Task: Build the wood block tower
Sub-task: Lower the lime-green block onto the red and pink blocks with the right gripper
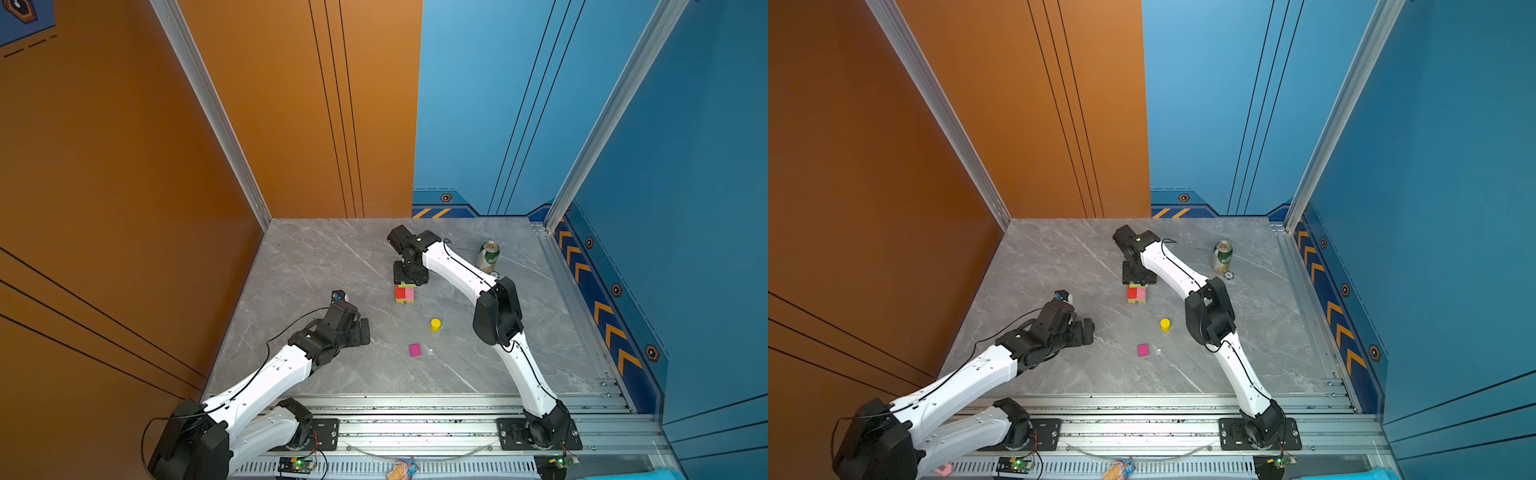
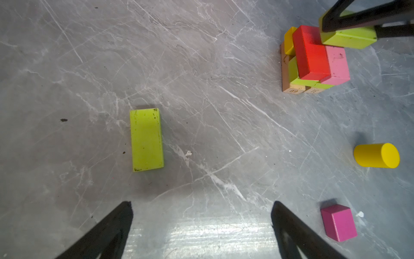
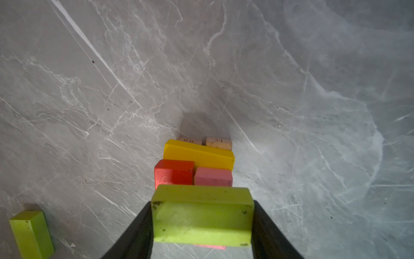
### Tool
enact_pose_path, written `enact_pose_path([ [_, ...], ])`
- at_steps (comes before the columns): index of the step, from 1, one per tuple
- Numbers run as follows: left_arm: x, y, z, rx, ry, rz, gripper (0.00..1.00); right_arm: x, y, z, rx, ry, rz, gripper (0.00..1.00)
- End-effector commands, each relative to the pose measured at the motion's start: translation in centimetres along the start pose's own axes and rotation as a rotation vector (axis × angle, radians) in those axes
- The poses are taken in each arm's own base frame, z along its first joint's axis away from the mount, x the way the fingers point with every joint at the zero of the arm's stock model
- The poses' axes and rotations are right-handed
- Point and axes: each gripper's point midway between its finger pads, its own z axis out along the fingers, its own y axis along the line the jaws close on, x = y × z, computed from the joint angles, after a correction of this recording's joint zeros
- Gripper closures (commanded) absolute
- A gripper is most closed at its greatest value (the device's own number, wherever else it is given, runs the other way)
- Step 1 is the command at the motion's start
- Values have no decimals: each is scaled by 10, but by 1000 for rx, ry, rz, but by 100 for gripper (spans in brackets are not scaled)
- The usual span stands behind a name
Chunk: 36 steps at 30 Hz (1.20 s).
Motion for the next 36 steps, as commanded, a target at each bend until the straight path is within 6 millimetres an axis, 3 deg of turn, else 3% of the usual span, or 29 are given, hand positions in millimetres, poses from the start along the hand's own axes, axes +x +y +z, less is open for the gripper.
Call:
enact_pose_path([
  [1,-1,0,1,12,3,-5,2,9,4,5,3,37,-23,45],
  [20,-2,1,-1,14,0,-9,2,8,7,11,2,43,-23,42],
  [28,-2,1,-1,13,-1,-11,2,7,8,11,-8,42,-27,31],
  [36,-3,3,0,7,-1,-16,2,5,8,9,-8,35,-26,34],
])
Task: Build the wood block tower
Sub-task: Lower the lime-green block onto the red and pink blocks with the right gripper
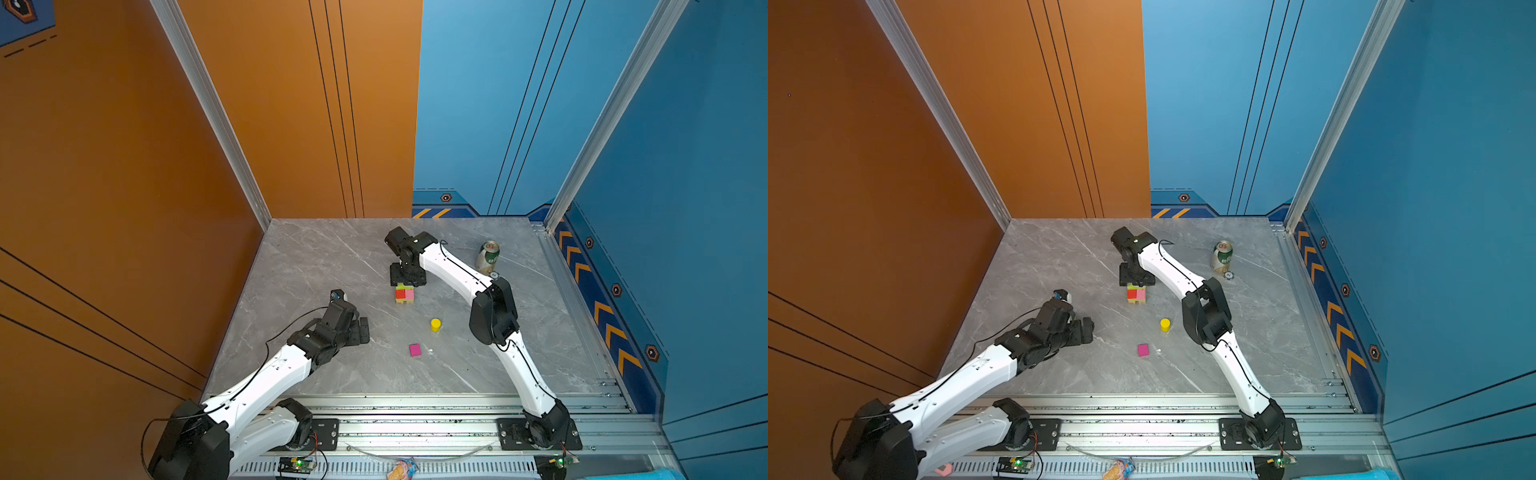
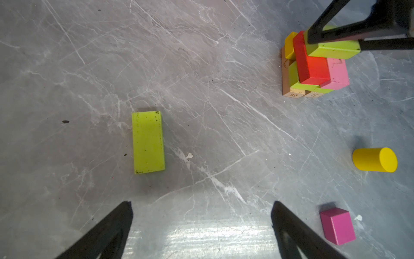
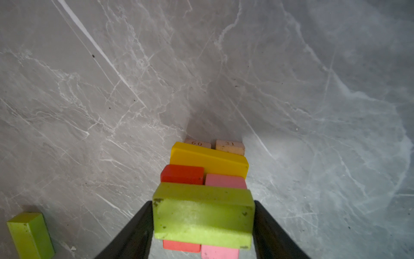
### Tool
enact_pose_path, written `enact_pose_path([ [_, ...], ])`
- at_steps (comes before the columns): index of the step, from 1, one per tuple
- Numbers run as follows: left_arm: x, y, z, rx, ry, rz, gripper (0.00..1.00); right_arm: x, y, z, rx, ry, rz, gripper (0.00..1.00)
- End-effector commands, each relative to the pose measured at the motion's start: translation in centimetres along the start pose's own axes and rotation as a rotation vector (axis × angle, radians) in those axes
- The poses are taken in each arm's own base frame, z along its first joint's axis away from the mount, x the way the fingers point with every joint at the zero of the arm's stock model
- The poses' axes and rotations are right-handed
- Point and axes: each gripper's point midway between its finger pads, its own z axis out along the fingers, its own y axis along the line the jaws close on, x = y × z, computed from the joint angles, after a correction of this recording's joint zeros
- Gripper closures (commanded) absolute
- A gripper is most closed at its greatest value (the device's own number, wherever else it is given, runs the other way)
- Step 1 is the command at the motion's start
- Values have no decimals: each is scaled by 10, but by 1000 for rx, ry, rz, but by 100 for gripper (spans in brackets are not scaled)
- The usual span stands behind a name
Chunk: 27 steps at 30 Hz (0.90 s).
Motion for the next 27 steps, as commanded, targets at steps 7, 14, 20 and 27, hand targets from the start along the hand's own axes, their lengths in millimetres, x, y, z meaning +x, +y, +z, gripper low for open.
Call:
enact_pose_path([
  [7,0,2,-1,5,4,-4,2,1,2,0,5,11,-19,35],
  [14,0,2,0,5,7,-5,2,1,2,2,5,16,-21,34],
  [20,0,1,0,6,7,-7,2,0,-1,4,11,18,-13,31],
  [27,0,2,0,4,9,-7,2,-1,2,0,-1,13,-25,15],
])
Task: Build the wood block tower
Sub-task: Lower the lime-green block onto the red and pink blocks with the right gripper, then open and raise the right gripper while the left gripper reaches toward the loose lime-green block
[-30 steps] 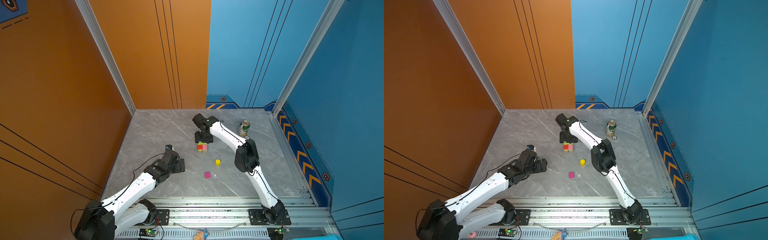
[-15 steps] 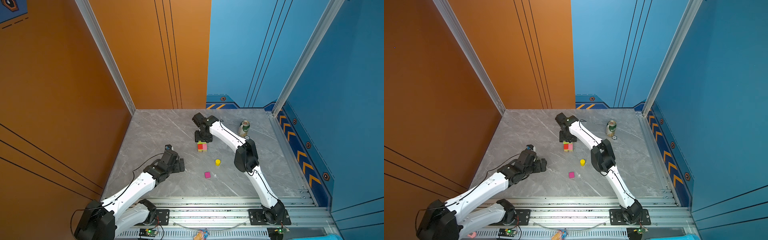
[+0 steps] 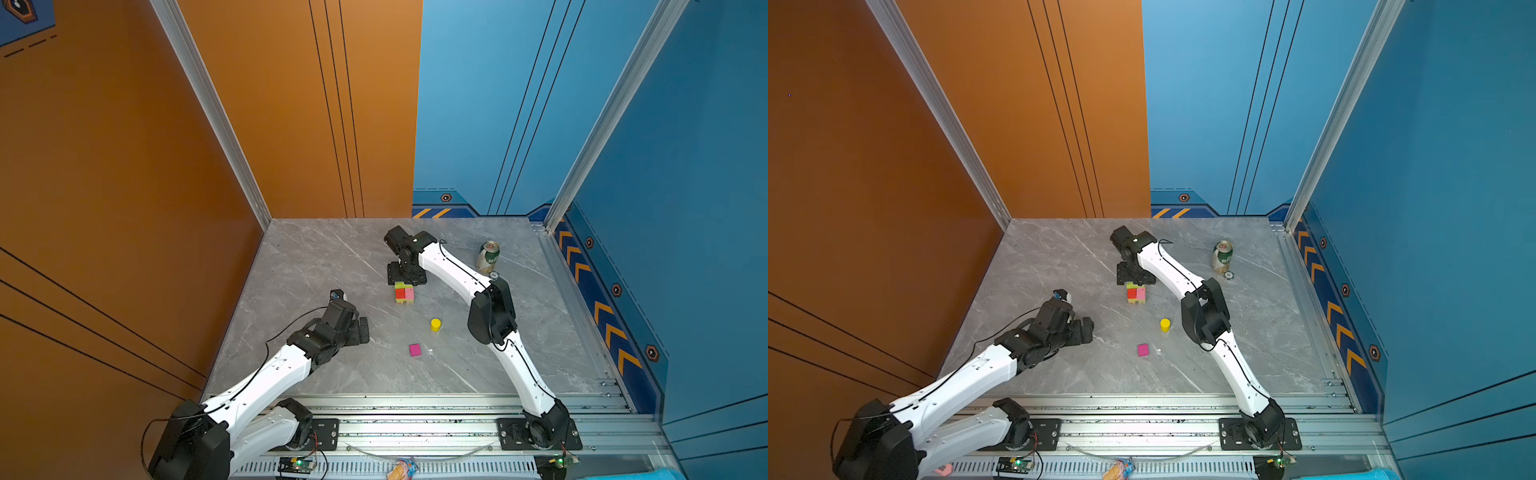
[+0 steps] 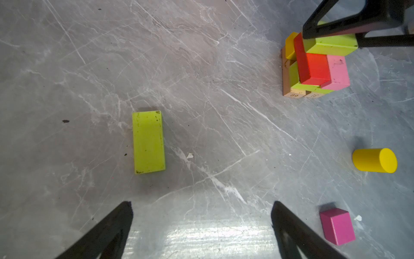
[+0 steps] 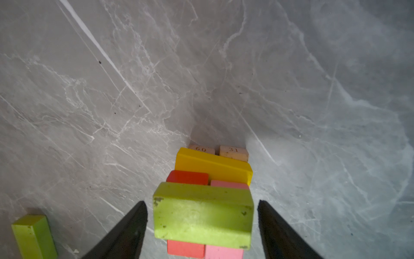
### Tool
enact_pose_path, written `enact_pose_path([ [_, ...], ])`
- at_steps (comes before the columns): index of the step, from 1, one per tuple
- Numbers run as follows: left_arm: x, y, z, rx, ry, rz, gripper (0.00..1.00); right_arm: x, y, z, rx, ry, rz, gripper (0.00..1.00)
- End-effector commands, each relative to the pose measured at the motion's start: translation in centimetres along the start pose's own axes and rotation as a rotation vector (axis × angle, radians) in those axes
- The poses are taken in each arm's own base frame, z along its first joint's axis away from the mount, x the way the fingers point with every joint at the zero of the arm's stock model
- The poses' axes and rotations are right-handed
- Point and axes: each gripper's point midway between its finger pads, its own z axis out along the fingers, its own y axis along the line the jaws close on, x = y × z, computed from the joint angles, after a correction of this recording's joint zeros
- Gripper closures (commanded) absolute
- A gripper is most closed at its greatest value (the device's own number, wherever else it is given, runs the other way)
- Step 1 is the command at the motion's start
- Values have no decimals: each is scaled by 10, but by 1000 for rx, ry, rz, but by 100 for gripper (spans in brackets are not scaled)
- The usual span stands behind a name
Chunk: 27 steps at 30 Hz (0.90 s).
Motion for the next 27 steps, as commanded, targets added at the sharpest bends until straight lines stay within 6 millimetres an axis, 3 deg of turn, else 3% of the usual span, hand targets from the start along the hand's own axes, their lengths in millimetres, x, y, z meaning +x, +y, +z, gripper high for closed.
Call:
enact_pose_path([
  [1,-1,2,0,3,5,-5,2,2,-1,-4,2,14,-19,11],
  [7,-3,1,-3,5,0,-6,2,-7,3,-29,-21,-37,-42,1],
  [14,-7,1,-15,13,-18,-19,2,-6,2,-68,-28,-93,-65,0],
  [22,-2,20,-37,-51,-32,-65,2,24,-19,-96,-35,-132,-66,0],
  [27,5,27,-49,-55,-40,-111,2,64,-28,-118,-67,-151,-95,0],
])
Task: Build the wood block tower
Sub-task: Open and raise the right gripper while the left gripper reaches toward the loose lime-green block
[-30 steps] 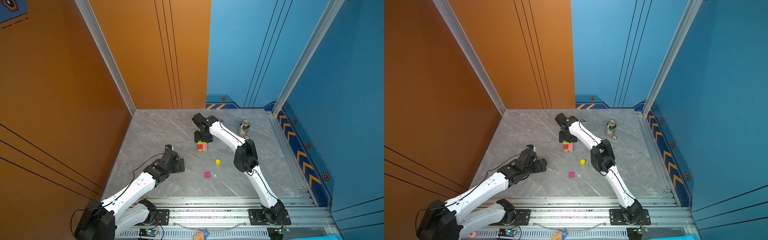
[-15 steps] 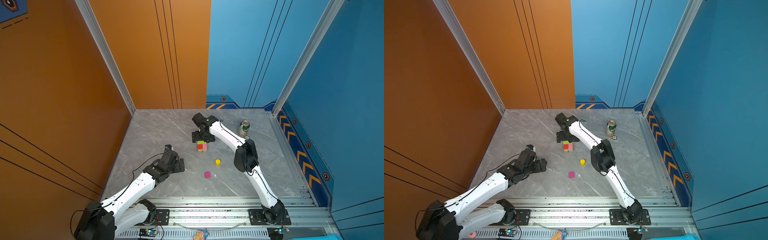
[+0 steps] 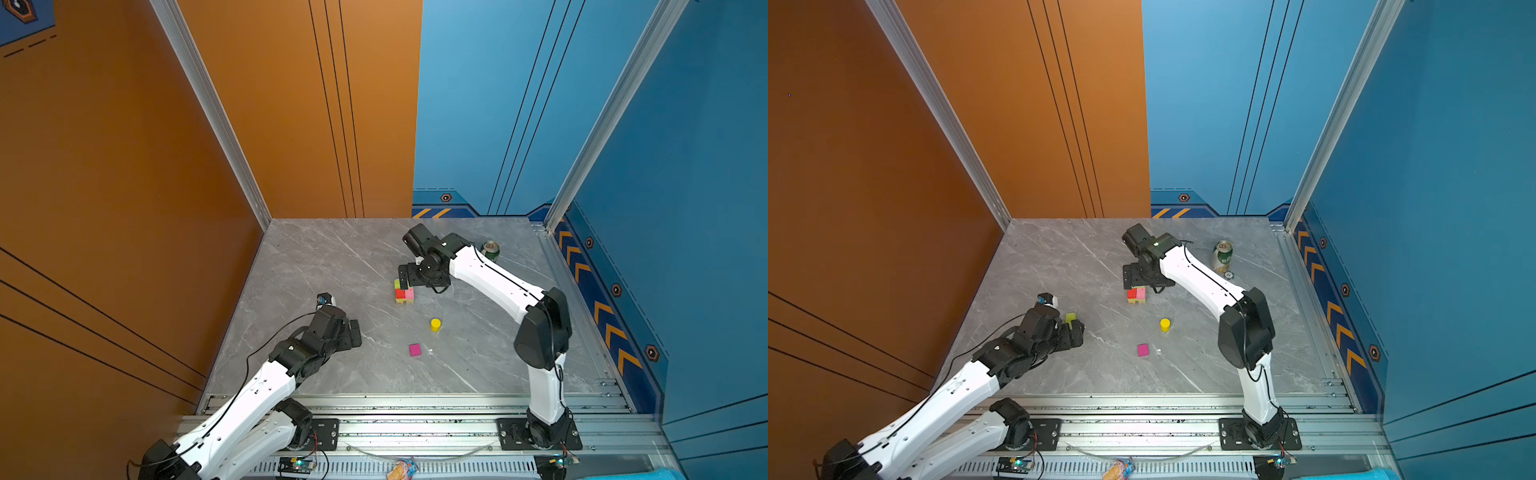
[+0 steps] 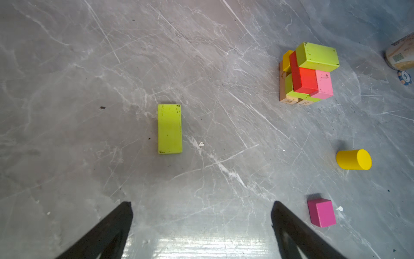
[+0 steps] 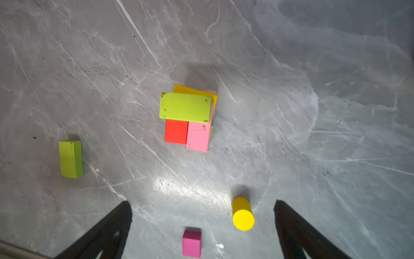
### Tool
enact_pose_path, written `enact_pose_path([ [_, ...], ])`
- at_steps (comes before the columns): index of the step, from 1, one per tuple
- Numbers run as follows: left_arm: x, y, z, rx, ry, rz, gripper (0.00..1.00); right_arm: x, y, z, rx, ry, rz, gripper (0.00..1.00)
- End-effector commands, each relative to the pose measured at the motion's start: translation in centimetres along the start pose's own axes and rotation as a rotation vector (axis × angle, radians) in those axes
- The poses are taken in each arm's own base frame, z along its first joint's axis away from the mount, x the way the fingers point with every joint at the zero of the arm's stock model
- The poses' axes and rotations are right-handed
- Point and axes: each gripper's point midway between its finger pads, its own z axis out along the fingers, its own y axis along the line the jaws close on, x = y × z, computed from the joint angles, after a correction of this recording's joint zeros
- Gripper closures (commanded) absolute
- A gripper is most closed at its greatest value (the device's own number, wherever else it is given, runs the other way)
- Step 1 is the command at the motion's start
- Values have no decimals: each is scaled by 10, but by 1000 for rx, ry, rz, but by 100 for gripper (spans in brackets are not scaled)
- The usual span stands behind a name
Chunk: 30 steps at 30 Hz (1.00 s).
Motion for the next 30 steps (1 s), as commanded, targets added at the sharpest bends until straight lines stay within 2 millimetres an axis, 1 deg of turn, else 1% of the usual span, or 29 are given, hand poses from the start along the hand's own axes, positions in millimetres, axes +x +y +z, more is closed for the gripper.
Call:
enact_pose_path([
  [1,6,12,-10,-49,17,-43,2,18,-1,-14,-22,-42,-34,0],
  [5,12,14,-12,-49,21,-68,2,48,-15,-28,-59,-61,-37,0],
  [10,13,21,-6,-94,10,-71,2,81,-36,-39,-93,-91,-37,0],
  [12,10,20,1,-86,6,-74,2,92,-43,-43,-111,-105,-27,0],
  [15,9,17,16,-51,59,-131,2,109,-53,-46,-130,-111,-17,0],
  [17,7,19,26,-62,84,-146,2,119,-59,-49,-137,-114,-18,0],
  [19,3,27,36,-111,111,-144,2,127,-65,-52,-150,-129,-7,0],
  [22,3,35,49,-153,164,-139,1,137,-66,-54,-189,-140,4,0],
  [24,1,37,56,-164,186,-134,0,142,-68,-55,-197,-142,7,0],
  [26,-2,37,61,-171,201,-130,1,146,-69,-56,-208,-149,6,0],
  [27,-4,36,64,-176,205,-127,2,143,-77,-56,-201,-159,34,0],
  [30,-9,34,69,-181,211,-125,2,146,-78,-58,-229,-164,38,0],
])
